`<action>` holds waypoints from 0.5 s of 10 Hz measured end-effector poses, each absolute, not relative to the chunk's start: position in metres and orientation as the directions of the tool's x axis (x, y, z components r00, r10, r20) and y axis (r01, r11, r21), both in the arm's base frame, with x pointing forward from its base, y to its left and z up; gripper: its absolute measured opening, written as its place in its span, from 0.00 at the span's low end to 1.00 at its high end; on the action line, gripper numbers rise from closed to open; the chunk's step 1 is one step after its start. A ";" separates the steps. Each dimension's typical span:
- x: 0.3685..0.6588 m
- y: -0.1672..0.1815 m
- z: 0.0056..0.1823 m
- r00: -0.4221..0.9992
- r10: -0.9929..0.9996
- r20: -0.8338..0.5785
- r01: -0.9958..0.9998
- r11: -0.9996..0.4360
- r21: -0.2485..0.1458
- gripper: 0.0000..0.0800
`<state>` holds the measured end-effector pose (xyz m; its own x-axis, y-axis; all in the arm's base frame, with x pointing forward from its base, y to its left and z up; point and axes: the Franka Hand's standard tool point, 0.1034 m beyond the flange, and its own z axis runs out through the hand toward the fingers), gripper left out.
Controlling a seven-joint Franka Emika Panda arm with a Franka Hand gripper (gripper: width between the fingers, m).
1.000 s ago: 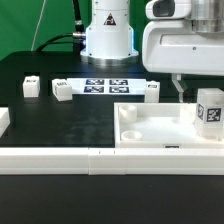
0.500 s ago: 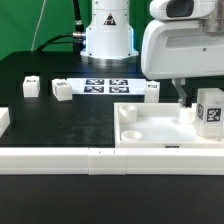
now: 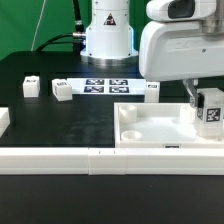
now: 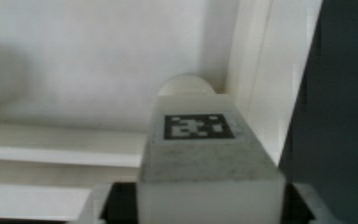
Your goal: Assemble one leg
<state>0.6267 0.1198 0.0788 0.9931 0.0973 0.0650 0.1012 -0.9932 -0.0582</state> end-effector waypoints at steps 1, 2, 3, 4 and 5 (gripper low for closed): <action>0.627 0.120 0.079 0.993 0.097 0.065 0.101 -0.993 -0.058 0.36; 0.627 0.120 0.079 0.995 0.077 0.064 0.081 -0.995 -0.061 0.36; 0.627 0.120 0.078 0.997 0.053 0.062 0.057 -0.996 -0.066 0.36; 0.627 0.118 0.078 0.993 -0.111 0.047 -0.106 -0.990 -0.091 0.36; 0.627 0.117 0.078 0.970 -0.241 0.033 -0.237 -0.966 -0.101 0.36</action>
Offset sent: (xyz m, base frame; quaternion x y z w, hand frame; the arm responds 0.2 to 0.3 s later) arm -0.0069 -0.0096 -0.0099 0.0381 -0.0327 0.2633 0.9634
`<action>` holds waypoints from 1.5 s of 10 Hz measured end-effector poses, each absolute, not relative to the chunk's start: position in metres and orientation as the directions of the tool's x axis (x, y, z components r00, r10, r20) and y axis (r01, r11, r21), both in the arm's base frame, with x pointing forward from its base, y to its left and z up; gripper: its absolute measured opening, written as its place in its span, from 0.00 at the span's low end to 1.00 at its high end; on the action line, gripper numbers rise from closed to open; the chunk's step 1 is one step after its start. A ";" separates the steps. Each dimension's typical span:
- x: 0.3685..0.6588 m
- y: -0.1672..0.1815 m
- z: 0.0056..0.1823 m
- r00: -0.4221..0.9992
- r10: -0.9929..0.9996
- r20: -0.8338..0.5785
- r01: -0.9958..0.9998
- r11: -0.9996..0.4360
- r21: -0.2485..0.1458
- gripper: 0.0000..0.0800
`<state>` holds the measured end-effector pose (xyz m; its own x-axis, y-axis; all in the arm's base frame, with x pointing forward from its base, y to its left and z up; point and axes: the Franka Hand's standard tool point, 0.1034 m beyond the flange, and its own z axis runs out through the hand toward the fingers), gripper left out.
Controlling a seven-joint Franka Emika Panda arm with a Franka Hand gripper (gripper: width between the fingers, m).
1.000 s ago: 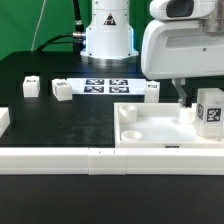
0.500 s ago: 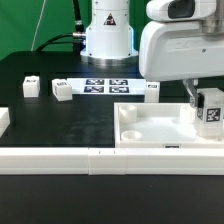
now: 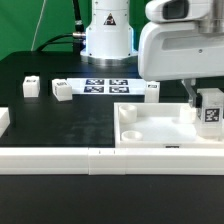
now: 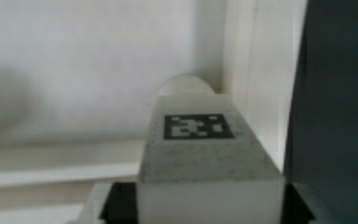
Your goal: Assemble one leg
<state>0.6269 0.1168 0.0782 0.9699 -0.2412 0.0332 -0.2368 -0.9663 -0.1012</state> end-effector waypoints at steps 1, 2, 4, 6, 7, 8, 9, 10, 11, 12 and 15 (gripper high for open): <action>0.627 0.117 0.078 0.942 -0.335 0.024 -0.331 -0.938 -0.103 0.36; 0.627 0.116 0.078 0.910 -0.414 0.016 -0.410 -0.906 -0.103 0.36; 0.626 0.117 0.077 0.761 -0.649 -0.006 -0.646 -0.757 -0.095 0.36; 0.627 0.117 0.077 0.642 -0.767 -0.004 -0.763 -0.639 -0.093 0.36; 0.627 0.116 0.077 0.527 -0.850 -0.024 -0.847 -0.522 -0.096 0.36; 0.627 0.116 0.076 0.387 -0.921 -0.047 -0.919 -0.382 -0.095 0.36; 0.627 0.115 0.076 0.208 -0.976 -0.070 -0.975 -0.202 -0.088 0.36; 0.627 0.114 0.076 0.121 -0.989 -0.089 -0.990 -0.113 -0.085 0.36; 0.628 0.113 0.076 0.076 -0.992 -0.102 -0.994 -0.067 -0.084 0.36; 0.627 0.114 0.076 0.026 -0.994 -0.110 -0.997 -0.017 -0.078 0.36; 0.627 0.118 0.076 0.097 -0.989 -0.110 -0.992 -0.088 -0.086 0.66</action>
Offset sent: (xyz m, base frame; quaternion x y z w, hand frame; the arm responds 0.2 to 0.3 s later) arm -0.0050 0.0115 -0.0077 -0.0177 0.0000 0.3147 0.9490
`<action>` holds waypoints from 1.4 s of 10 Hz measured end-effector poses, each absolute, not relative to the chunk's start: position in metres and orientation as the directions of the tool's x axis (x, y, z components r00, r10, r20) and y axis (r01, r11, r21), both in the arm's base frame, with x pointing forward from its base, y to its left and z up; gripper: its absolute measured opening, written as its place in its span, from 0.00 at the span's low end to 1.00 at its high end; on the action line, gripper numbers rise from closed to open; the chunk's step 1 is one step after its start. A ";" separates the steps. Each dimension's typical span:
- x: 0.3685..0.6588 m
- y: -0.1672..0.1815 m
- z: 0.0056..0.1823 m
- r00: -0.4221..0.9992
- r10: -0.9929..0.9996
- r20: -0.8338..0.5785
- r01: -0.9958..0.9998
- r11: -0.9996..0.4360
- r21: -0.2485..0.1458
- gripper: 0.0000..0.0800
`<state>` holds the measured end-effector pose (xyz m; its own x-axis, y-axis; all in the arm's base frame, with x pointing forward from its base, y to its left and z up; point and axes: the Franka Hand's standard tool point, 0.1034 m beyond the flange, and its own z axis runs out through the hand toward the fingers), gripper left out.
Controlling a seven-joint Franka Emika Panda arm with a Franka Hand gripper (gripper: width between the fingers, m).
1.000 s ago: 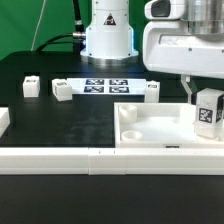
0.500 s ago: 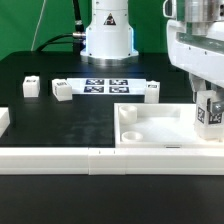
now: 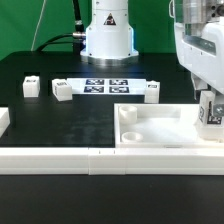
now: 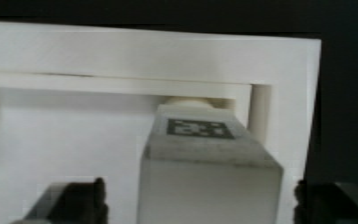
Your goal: Assemble one leg
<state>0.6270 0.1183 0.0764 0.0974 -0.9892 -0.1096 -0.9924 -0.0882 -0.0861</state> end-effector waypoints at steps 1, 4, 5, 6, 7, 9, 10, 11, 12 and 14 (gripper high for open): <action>0.627 0.121 0.077 0.172 -0.980 -0.102 -0.982 -0.163 -0.094 0.78; 0.627 0.121 0.076 0.533 -0.844 -0.058 -0.843 -0.524 -0.124 0.81; 0.626 0.121 0.075 0.630 -0.775 -0.041 -0.773 -0.621 -0.131 0.81; 0.626 0.122 0.075 0.718 -0.695 -0.026 -0.692 -0.709 -0.135 0.81; 0.626 0.125 0.075 0.783 -0.622 -0.012 -0.617 -0.775 -0.134 0.81; 0.626 0.129 0.076 0.907 -0.420 0.029 -0.414 -0.903 -0.115 0.81; 0.626 0.129 0.076 0.952 -0.303 0.039 -0.298 -0.950 -0.090 0.81; 0.629 0.129 0.076 0.980 -0.192 0.048 -0.189 -0.980 -0.067 0.81; 0.630 0.127 0.076 0.995 -0.079 0.059 -0.076 -0.996 -0.054 0.81; 0.631 0.125 0.076 0.998 0.003 0.068 0.006 -0.999 -0.049 0.81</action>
Offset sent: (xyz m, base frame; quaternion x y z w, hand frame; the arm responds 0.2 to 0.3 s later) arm -0.0005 0.0079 -0.0041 0.0060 -0.0304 -0.2168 0.9757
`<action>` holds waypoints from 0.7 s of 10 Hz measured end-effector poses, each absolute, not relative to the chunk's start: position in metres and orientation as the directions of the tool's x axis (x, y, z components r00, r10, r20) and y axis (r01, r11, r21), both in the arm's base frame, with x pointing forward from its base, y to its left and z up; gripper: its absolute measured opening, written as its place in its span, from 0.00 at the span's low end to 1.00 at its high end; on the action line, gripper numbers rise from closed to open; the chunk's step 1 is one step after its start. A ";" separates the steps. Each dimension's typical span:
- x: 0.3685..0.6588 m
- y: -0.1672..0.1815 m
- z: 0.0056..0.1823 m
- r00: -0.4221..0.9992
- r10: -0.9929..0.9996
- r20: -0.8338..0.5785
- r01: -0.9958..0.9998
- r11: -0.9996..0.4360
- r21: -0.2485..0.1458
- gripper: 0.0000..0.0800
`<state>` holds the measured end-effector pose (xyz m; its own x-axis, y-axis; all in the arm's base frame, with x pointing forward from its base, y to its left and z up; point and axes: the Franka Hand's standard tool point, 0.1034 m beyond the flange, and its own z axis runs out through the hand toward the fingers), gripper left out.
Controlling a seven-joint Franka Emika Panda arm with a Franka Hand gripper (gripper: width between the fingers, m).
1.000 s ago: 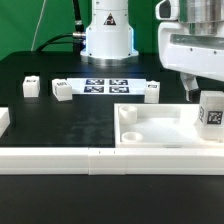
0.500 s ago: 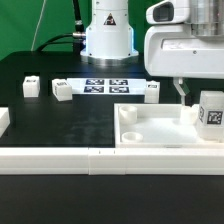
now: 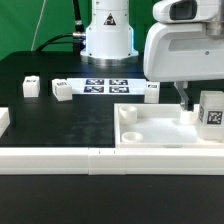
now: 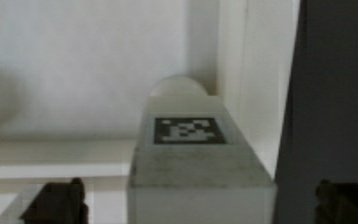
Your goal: Assemble one leg
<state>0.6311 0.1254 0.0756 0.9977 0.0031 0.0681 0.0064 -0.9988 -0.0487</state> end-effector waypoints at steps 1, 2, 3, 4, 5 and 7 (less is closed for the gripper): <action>0.631 0.125 0.076 0.998 0.001 0.068 0.004 -0.999 -0.049 0.80; 0.631 0.125 0.076 0.998 0.001 0.068 0.004 -0.999 -0.049 0.54; 0.631 0.125 0.075 0.998 0.001 0.068 0.004 -0.999 -0.049 0.54; 0.631 0.124 0.075 0.998 0.000 0.068 0.003 -0.999 -0.047 0.36; 0.631 0.123 0.075 0.998 -0.002 0.067 0.001 -0.999 -0.046 0.36; 0.631 0.122 0.075 0.998 -0.013 0.066 -0.010 -0.999 -0.047 0.37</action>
Offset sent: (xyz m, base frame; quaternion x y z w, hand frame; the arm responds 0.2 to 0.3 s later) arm 0.0000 0.0000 0.0000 0.0000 0.0000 0.0000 1.0000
